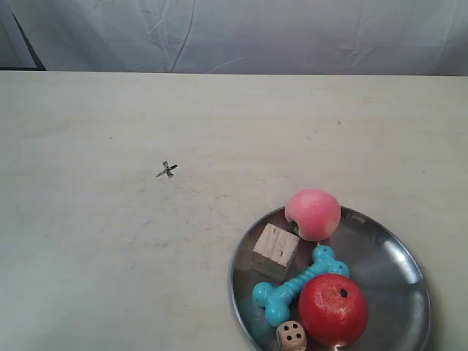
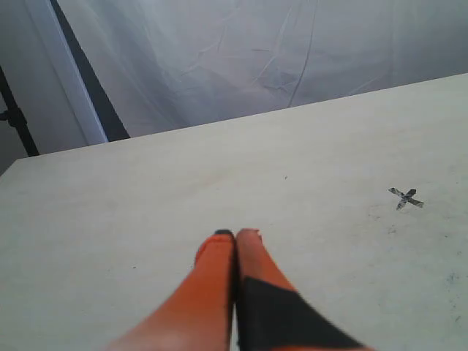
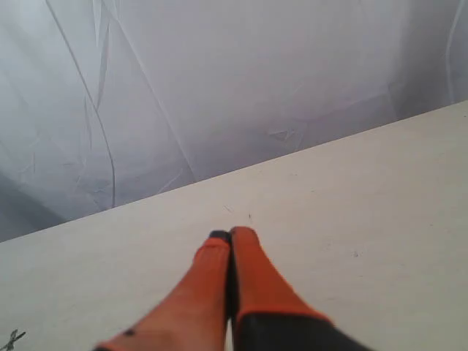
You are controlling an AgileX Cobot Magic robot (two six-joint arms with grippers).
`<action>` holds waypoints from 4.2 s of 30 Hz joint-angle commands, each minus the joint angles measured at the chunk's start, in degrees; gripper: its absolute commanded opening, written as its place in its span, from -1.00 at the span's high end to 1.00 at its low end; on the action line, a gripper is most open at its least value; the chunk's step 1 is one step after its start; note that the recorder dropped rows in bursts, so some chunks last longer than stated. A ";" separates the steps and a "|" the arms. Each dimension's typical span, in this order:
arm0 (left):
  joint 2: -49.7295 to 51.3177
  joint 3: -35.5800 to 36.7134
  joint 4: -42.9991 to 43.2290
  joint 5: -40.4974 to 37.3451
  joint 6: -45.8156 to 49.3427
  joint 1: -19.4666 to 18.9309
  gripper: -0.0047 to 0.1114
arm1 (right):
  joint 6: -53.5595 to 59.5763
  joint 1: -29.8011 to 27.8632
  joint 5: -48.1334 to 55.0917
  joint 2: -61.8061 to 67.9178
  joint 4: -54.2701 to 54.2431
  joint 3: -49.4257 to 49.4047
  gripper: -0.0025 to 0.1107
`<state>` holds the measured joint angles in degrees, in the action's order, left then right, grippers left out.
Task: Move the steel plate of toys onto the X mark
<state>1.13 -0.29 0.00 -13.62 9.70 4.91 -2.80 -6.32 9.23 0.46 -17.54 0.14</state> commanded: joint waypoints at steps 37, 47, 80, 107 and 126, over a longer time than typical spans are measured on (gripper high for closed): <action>-0.35 0.29 0.00 10.61 -0.26 0.35 0.92 | -10.48 -0.31 -6.51 -0.46 -29.36 -0.14 0.96; -0.35 0.29 -6.97 19.96 -4.60 0.35 0.92 | -10.64 1.86 -4.71 -0.46 -36.68 -0.14 0.96; 101.63 -52.72 -82.65 -56.34 39.02 2.66 0.92 | 3.68 4.97 39.72 58.59 2.80 38.44 0.96; 103.83 -53.18 -59.73 -38.48 29.18 20.95 0.92 | 11.79 -8.50 35.54 63.27 -7.96 28.07 0.84; 105.59 -53.18 -65.35 -26.14 27.36 26.48 0.22 | 11.79 -8.50 34.29 63.27 -10.34 27.01 0.05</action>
<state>105.55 -53.27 -64.86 -42.38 38.83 29.31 9.00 -14.47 44.40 63.58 -27.48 27.45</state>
